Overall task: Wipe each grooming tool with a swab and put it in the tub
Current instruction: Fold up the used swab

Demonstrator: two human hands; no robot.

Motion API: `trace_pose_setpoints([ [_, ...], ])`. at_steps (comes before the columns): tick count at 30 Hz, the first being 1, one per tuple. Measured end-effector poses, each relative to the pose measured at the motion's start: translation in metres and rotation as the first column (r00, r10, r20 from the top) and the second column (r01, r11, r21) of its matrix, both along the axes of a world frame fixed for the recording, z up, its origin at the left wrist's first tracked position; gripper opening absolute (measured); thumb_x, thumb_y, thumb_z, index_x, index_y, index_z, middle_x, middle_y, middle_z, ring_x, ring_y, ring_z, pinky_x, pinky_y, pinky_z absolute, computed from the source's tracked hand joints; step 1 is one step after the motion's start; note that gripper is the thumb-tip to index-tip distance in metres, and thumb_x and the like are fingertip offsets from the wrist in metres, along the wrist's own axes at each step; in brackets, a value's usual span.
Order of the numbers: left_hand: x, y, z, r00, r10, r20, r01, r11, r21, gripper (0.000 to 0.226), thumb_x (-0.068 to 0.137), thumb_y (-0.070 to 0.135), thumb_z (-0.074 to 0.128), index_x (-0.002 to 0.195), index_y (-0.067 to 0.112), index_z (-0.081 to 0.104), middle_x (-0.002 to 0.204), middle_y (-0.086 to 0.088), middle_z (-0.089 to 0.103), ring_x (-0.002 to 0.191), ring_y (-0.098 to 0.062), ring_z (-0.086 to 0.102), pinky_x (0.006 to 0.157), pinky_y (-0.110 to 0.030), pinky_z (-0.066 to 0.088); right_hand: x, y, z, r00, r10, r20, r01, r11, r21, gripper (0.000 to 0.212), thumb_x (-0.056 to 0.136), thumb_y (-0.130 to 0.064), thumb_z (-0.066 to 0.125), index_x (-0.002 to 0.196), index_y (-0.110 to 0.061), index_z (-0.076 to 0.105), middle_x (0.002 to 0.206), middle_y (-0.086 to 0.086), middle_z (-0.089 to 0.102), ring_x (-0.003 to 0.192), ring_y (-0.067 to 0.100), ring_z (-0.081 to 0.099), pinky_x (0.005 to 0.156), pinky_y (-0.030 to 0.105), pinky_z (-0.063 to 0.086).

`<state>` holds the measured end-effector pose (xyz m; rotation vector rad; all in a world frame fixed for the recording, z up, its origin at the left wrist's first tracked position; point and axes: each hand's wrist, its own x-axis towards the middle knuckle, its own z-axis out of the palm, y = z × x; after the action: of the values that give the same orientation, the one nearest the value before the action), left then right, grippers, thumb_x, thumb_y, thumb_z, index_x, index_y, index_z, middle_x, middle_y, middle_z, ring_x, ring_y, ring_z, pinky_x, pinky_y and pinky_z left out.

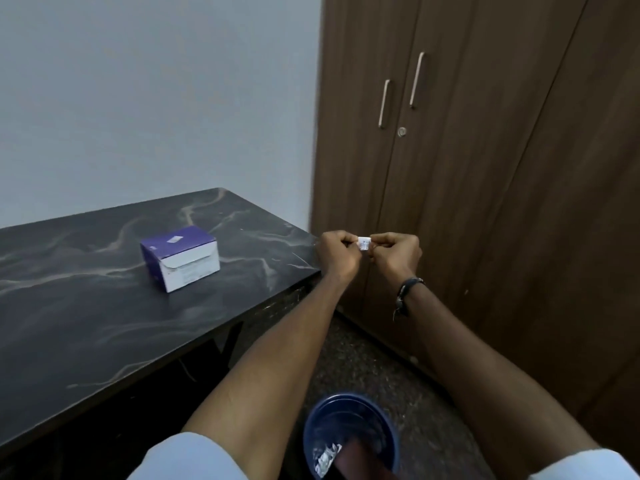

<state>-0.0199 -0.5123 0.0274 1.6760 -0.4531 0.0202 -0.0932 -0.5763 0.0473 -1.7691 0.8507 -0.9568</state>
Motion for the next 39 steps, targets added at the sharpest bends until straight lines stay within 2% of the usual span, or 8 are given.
trace_pose_setpoints([
  [8,-0.004,-0.036,-0.079,0.997,-0.031,-0.069,0.041,0.986,0.158,0.009,0.078,0.002,0.071,0.081,0.009,0.075,0.080,-0.008,0.074,0.073,-0.021,0.070,0.072,-0.040,0.060,-0.002,-0.038,-0.084,0.991,-0.068,-0.112,0.077,0.994,0.073,0.013,0.075,-0.012,0.075,0.087,-0.017,0.077,0.087,0.002,0.074,0.083,0.016,0.068,0.075,0.029,0.056],
  [12,-0.008,-0.042,-0.135,0.978,-0.057,-0.199,0.103,0.968,0.227,0.012,0.079,-0.004,0.067,0.081,0.005,0.074,0.082,-0.012,0.073,0.076,-0.024,0.070,0.073,-0.040,0.060,-0.007,-0.045,-0.145,0.976,-0.044,-0.213,0.076,0.987,0.145,0.012,0.076,-0.015,0.074,0.088,-0.018,0.077,0.089,0.001,0.075,0.085,0.016,0.068,0.080,0.033,0.057],
  [17,-0.018,-0.036,-0.206,0.942,-0.031,-0.334,0.157,0.921,0.357,0.015,0.083,-0.002,0.063,0.078,0.008,0.073,0.081,-0.007,0.072,0.074,-0.019,0.066,0.066,-0.029,0.053,-0.012,-0.037,-0.224,0.944,-0.020,-0.329,0.115,0.956,0.271,0.010,0.076,-0.011,0.071,0.082,-0.017,0.077,0.083,0.001,0.074,0.077,0.014,0.066,0.072,0.029,0.054],
  [25,-0.024,-0.021,-0.312,0.881,0.059,-0.469,0.223,0.823,0.523,0.012,0.080,0.001,0.066,0.075,0.008,0.075,0.085,-0.010,0.074,0.085,-0.023,0.069,0.079,-0.036,0.057,-0.022,-0.019,-0.328,0.867,0.082,-0.491,0.118,0.925,0.362,0.013,0.075,-0.005,0.066,0.080,-0.009,0.077,0.083,0.010,0.076,0.080,0.023,0.069,0.073,0.033,0.055],
  [30,-0.026,-0.020,-0.352,0.884,0.049,-0.465,0.269,0.760,0.591,0.018,0.077,-0.001,0.065,0.069,0.011,0.075,0.079,-0.010,0.074,0.080,-0.025,0.070,0.073,-0.038,0.059,-0.029,-0.015,-0.351,0.830,0.115,-0.546,0.136,0.908,0.397,0.010,0.075,-0.005,0.066,0.074,-0.010,0.075,0.078,0.009,0.073,0.076,0.021,0.065,0.069,0.031,0.048],
  [34,-0.032,-0.016,-0.361,0.876,0.036,-0.481,0.326,0.690,0.646,0.022,0.074,0.001,0.063,0.059,0.017,0.062,0.071,-0.008,0.067,0.078,-0.029,0.068,0.063,-0.036,0.056,-0.028,-0.016,-0.365,0.759,0.166,-0.629,0.139,0.903,0.406,0.024,0.068,-0.006,0.060,0.047,-0.015,0.052,0.052,0.003,0.052,0.058,0.020,0.050,0.056,0.036,0.042],
  [36,-0.036,-0.010,-0.364,0.871,0.009,-0.491,0.374,0.636,0.675,0.009,0.074,0.009,0.069,0.067,0.010,0.063,0.075,-0.014,0.068,0.081,-0.032,0.067,0.061,-0.036,0.050,-0.030,-0.017,-0.373,0.722,0.191,-0.665,0.132,0.905,0.403,0.025,0.069,-0.007,0.061,0.048,-0.013,0.047,0.054,0.006,0.051,0.057,0.023,0.049,0.053,0.037,0.039],
  [39,-0.039,-0.002,-0.370,0.873,-0.038,-0.486,0.404,0.614,0.678,0.015,0.079,0.016,0.069,0.076,0.002,0.064,0.089,-0.023,0.069,0.089,-0.036,0.067,0.067,-0.043,0.052,-0.034,-0.019,-0.382,0.682,0.217,-0.698,0.097,0.920,0.381,0.015,0.072,-0.012,0.063,0.061,-0.011,0.052,0.066,0.008,0.055,0.065,0.022,0.052,0.057,0.031,0.038],
])
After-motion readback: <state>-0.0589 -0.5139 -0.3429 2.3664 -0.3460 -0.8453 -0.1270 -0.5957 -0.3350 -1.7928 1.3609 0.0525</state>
